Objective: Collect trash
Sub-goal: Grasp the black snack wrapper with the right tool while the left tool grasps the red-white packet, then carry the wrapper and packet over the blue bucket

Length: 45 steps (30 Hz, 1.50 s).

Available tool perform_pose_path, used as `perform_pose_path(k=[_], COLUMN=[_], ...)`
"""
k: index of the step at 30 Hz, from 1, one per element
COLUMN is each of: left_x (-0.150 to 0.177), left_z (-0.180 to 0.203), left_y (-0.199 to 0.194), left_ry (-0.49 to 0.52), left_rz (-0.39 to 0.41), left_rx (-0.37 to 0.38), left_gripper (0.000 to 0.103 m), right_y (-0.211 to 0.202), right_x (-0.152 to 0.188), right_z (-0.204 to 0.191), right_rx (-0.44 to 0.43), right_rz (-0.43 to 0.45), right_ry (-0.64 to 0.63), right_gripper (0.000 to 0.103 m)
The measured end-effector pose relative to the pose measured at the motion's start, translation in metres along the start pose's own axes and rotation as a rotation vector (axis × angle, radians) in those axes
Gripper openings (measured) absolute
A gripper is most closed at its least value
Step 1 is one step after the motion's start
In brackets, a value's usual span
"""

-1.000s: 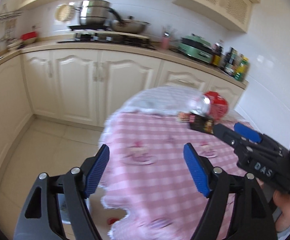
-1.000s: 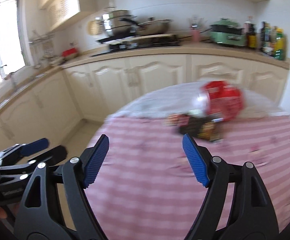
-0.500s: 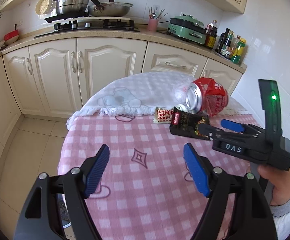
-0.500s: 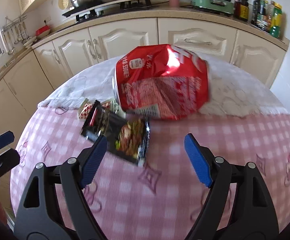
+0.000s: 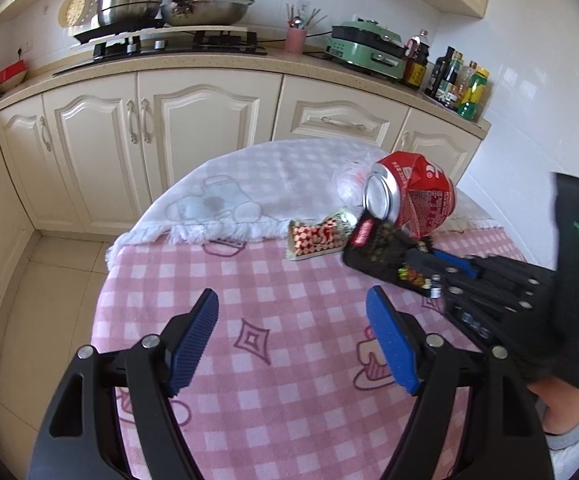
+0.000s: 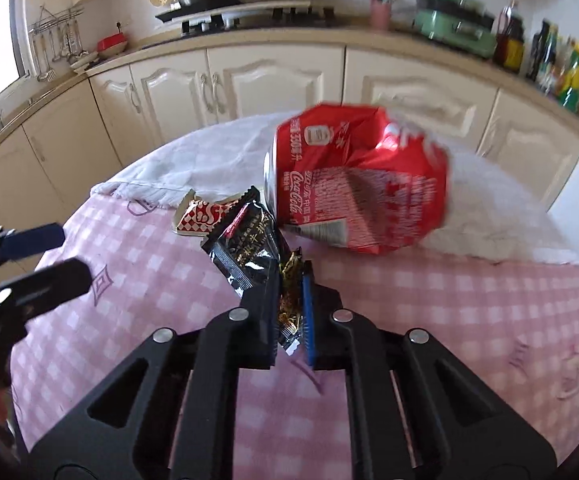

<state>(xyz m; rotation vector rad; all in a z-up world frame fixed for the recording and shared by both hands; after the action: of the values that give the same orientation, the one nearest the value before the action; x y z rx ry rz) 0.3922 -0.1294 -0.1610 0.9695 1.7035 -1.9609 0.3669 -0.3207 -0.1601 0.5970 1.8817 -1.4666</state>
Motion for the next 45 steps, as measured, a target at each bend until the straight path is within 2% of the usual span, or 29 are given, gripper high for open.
perform_pose_path(k=[5,7,10,17,24,29,30,35,37,45], left_x=[-0.006,-0.01,-0.016,-0.038,-0.047,-0.048,-0.049,-0.046,-0.044,-0.03], left_z=[0.013,0.019,0.027,0.042,0.05,0.056,0.056,0.054,0.052,0.03], left_y=[0.006,0.014,0.027,0.061,0.095,0.105,0.105,0.098,0.09,0.026], left_ry=[0.032,0.039,0.05,0.089,0.115,0.151,0.146,0.151,0.141,0.097], left_rz=[0.007,0.0,-0.007,-0.022,-0.062,-0.091,-0.095,-0.088,-0.088,0.007], left_rx=[0.0,0.0,-0.005,-0.05,-0.098,-0.11,-0.105,-0.096,-0.068,0.009], left_gripper=[0.075,0.075,0.075,0.075,0.074,0.046,0.045,0.023,0.014,0.014], right_y=[-0.045,-0.06,-0.064,-0.051,-0.035,-0.027,-0.028,-0.034,-0.04,-0.069], right_x=[0.0,-0.005,-0.018,-0.033,-0.031,-0.027,-0.027,-0.027,-0.028,-0.03], right_z=[0.001,0.006,0.022,0.049,0.056,0.056,0.055,0.051,0.048,0.009], right_rx=[0.015,0.051,0.103,0.156,0.156,0.141,0.142,0.146,0.144,0.128], right_rz=[0.111,0.161,0.191,0.207,0.196,0.181,0.181,0.19,0.196,0.233], right_ry=[-0.03,-0.032,-0.005,0.051,0.077,0.076,0.073,0.067,0.065,0.029], right_gripper=[0.01,0.01,0.01,0.01,0.01,0.01,0.01,0.01,0.01,0.01])
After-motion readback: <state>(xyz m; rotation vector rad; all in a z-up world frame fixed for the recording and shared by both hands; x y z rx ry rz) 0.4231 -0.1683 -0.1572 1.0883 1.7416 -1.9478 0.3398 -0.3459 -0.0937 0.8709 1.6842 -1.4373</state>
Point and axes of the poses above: each gripper's, at about its wrist camera, not at the fingertips, and y roughly the way its jaws point, z to its right, x to its underside, the point moved 2 cm from there along y, roughly the way its jaws point, and after that the axes turned 12 degrees about -x, right-handed, at the moved point
